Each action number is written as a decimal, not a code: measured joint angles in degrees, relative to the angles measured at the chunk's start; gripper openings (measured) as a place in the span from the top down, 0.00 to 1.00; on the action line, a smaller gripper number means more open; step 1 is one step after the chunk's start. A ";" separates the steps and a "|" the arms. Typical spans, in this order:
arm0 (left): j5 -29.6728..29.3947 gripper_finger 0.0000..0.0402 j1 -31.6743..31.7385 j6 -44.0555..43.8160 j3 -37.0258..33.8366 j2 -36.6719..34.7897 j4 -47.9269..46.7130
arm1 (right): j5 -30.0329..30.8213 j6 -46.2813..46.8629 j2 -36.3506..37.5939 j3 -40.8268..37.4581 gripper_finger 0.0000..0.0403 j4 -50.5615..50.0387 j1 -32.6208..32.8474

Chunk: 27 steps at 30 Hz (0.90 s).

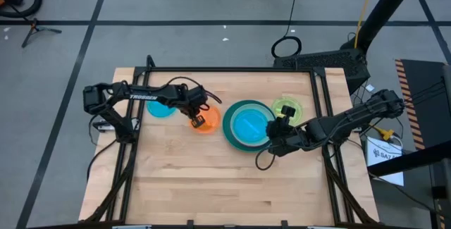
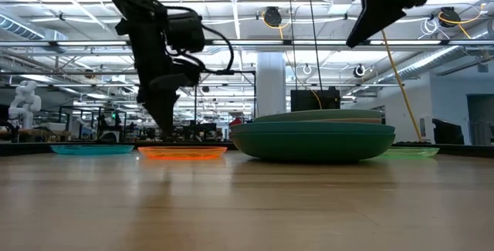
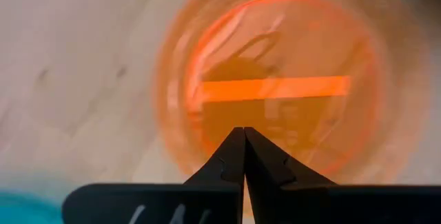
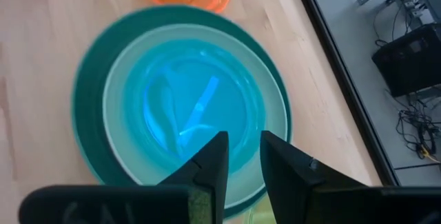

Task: Stack plastic plates
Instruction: Stack the orange plate on top of the blue plate

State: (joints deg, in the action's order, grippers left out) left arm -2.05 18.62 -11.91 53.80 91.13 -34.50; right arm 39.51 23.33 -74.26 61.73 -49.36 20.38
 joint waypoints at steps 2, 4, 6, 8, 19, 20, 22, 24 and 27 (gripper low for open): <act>3.09 0.99 -0.75 2.41 -1.32 -1.49 3.55 | 0.01 -0.01 0.00 -0.98 0.81 0.00 0.00; 6.95 0.99 -0.93 4.23 -4.13 -3.60 8.84 | 0.20 0.01 -0.01 -1.90 0.81 0.10 0.00; 10.44 0.99 -0.38 5.28 -7.23 -6.19 12.44 | 1.51 0.64 -0.02 -2.43 0.81 0.04 -0.02; 12.00 0.99 0.31 5.61 -10.35 -9.23 17.55 | 2.51 1.53 0.06 -2.60 0.81 -0.22 -0.02; -0.08 0.93 1.07 5.98 -17.07 -12.58 19.84 | 2.73 3.83 1.50 -2.62 0.81 0.27 -0.02; -0.04 0.91 1.44 6.08 -17.07 -12.47 19.78 | 2.71 3.54 1.49 -2.62 0.81 0.26 -0.02; 0.00 0.86 2.29 6.84 -17.03 -12.67 19.99 | 2.73 3.37 1.51 -2.62 0.81 0.49 0.00; -0.05 0.81 3.23 8.35 -16.97 -12.58 19.93 | 2.71 3.12 1.51 -2.62 0.81 0.55 -0.02; -0.01 0.72 4.64 9.21 -17.00 -12.61 20.52 | 2.72 2.99 1.51 -2.62 0.81 0.59 -0.02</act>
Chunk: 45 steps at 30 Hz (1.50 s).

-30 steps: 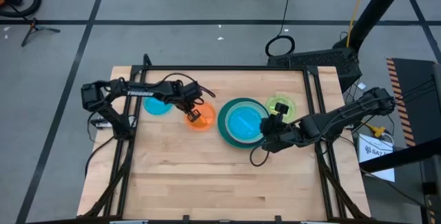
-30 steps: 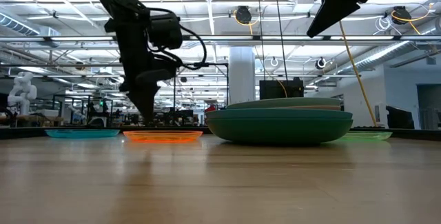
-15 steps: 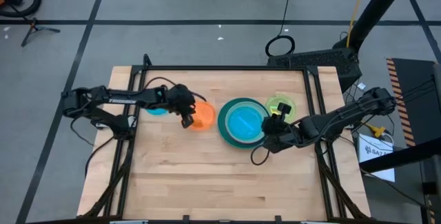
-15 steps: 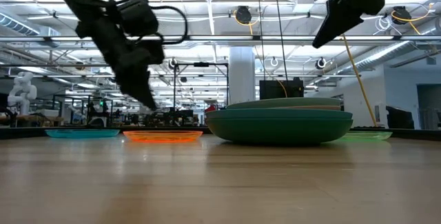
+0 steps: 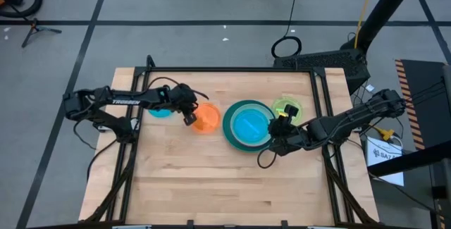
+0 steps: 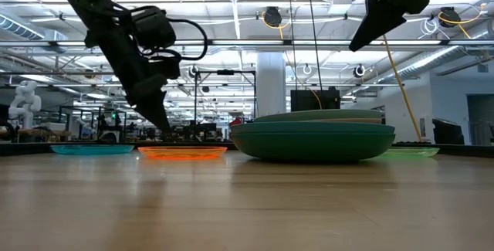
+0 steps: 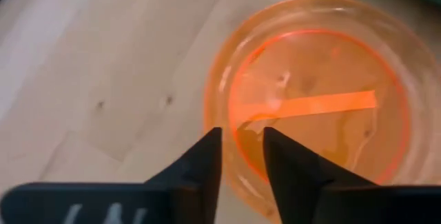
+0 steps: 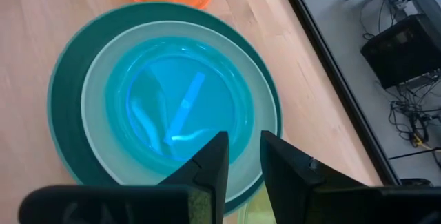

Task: Stack plastic plates
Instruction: Stack the orange plate on top of the blue plate

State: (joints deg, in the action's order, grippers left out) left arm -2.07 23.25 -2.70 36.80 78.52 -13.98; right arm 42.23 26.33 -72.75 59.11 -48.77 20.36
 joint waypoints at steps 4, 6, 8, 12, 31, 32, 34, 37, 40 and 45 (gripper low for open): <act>-0.04 0.62 1.51 0.56 0.00 0.87 0.81 | -0.01 -0.11 0.00 0.00 0.81 0.04 0.02; 0.00 0.59 1.97 1.59 0.00 1.39 0.76 | -0.01 -0.20 0.00 0.00 0.81 0.02 0.00; 0.00 0.58 2.26 2.82 0.04 2.59 1.35 | -0.01 -0.21 0.00 0.00 0.81 0.02 0.02; 0.60 0.58 2.22 3.04 0.04 3.82 3.00 | -0.01 -0.24 0.00 0.00 0.81 0.02 0.00; 2.30 0.58 3.19 3.12 0.04 10.29 5.16 | -0.01 -0.44 0.00 0.02 0.81 0.04 0.00; 2.34 0.58 3.18 3.13 0.05 10.54 5.24 | -0.01 -0.44 0.00 0.02 0.81 0.04 0.02; 2.45 0.58 3.18 3.35 0.15 10.99 5.53 | -0.01 -0.44 0.00 0.02 0.81 0.04 0.02; 2.47 0.61 2.89 3.76 0.17 11.02 5.49 | -0.01 -0.44 0.00 0.02 0.81 0.04 0.01; 2.43 0.68 2.58 3.72 0.16 11.02 5.30 | -0.01 -0.44 0.00 0.02 0.81 0.04 0.00; 2.14 0.80 2.46 3.22 0.17 11.02 5.09 | -0.01 -0.44 0.00 0.02 0.81 0.04 0.01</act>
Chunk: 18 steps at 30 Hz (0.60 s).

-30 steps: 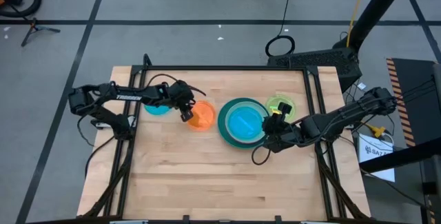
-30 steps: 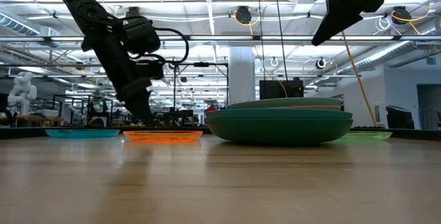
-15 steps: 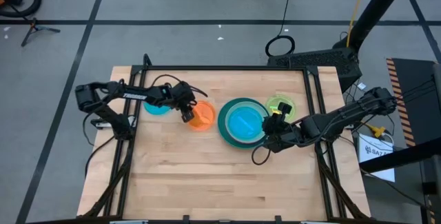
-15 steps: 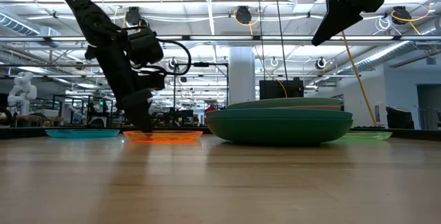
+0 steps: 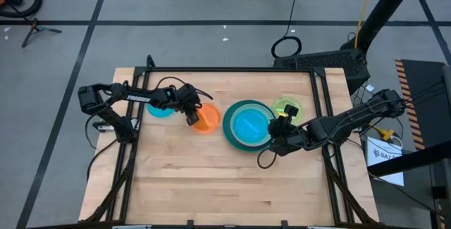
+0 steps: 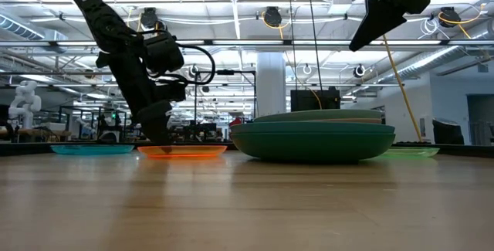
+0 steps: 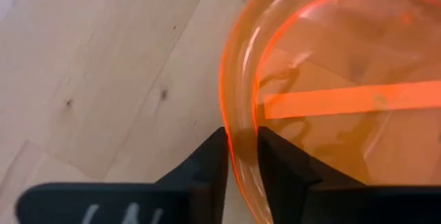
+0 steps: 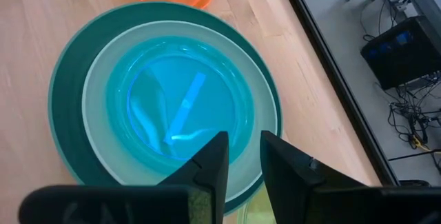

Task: Stack plastic plates
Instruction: Stack the orange plate on top of the blue plate

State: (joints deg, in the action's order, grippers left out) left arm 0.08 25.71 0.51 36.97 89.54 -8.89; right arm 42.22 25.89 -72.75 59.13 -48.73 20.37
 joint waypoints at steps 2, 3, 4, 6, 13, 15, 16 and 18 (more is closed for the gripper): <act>-0.07 0.83 0.00 -0.92 -0.02 -0.03 -0.46 | 0.00 0.00 0.00 0.00 0.81 0.00 0.01; -0.09 0.85 0.00 -1.19 -0.02 -0.23 -0.73 | 0.00 0.00 0.00 0.00 0.81 0.00 0.00; -0.07 0.86 0.00 -1.53 -0.02 -0.36 -1.18 | 0.00 0.00 0.00 0.00 0.81 0.00 -0.01; -0.04 0.89 -0.02 -2.40 0.00 -0.39 -1.52 | 0.00 0.00 0.00 0.00 0.81 0.00 0.01; -0.02 0.91 -0.02 -6.26 0.02 -0.39 -1.91 | 0.00 0.00 0.00 0.00 0.81 0.00 0.00; -0.01 0.91 -0.02 -7.79 0.02 -0.41 -2.11 | 0.00 0.00 0.00 0.00 0.81 0.00 -0.01; 0.00 0.91 -0.02 -8.55 0.02 -0.42 -2.28 | -0.02 0.00 0.00 0.00 0.81 0.00 -0.01; 0.02 0.91 -0.02 -9.58 0.03 -0.42 -2.59 | 0.00 0.00 0.00 0.00 0.81 0.00 -0.01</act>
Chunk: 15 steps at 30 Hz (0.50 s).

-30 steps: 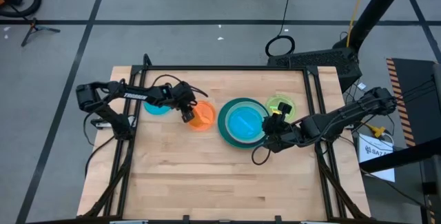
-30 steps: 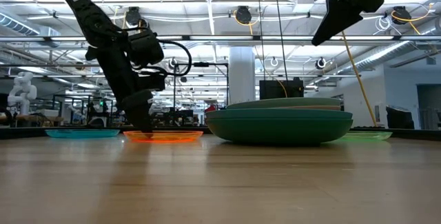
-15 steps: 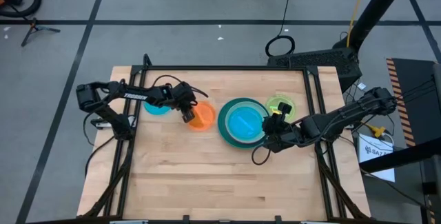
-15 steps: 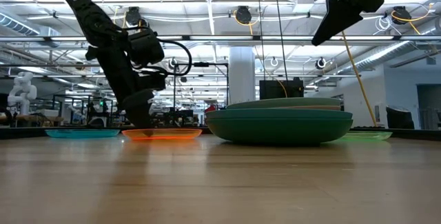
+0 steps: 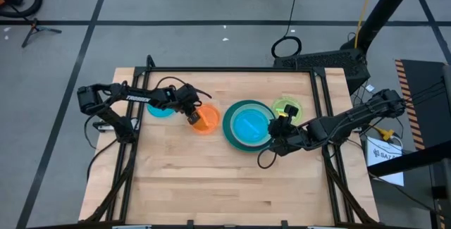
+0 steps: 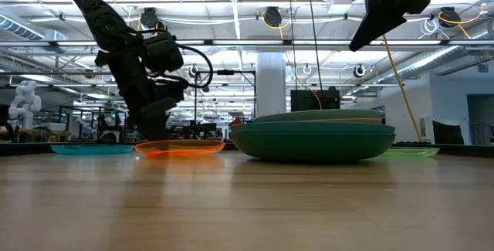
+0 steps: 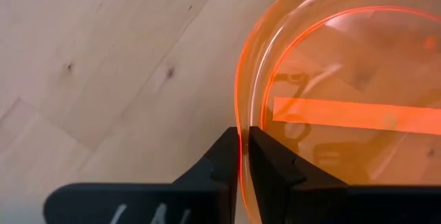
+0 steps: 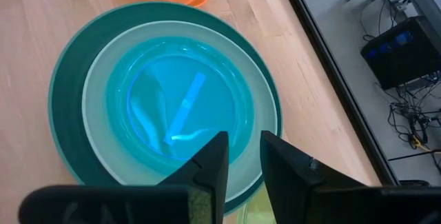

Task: Stack plastic plates
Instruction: Stack the orange plate on top of the blue plate

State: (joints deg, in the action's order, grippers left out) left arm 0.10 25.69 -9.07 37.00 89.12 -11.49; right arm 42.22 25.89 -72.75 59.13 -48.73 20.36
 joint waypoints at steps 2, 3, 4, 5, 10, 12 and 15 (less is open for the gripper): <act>0.01 0.91 0.00 -0.60 0.33 0.00 -0.86 | 0.00 0.00 0.00 0.00 0.81 -0.01 0.01; 0.02 0.91 0.00 -0.73 0.77 0.00 -1.76 | 0.00 0.00 0.00 0.00 0.81 0.00 0.00; 0.02 0.91 0.00 -0.83 1.36 -0.05 -3.18 | 0.00 0.00 0.00 0.00 0.81 0.00 0.00; 0.02 0.91 0.00 -1.05 2.06 -0.18 -4.86 | 0.00 0.00 0.00 0.00 0.81 0.00 0.00; -0.02 0.91 0.00 -0.63 7.12 -0.24 -13.53 | 0.00 0.00 0.00 0.00 0.81 -0.01 0.01; -0.57 0.91 -0.03 -0.27 9.44 -0.26 -16.98 | 0.00 0.00 0.00 0.00 0.81 0.00 0.00; -1.80 0.91 -0.33 -0.05 12.10 -0.26 -20.68 | 0.00 -0.01 0.00 0.00 0.81 0.00 0.00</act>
State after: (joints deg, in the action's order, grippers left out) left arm -1.70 25.36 -9.12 49.11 88.86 -32.17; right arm 42.22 25.88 -72.75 59.13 -48.73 20.36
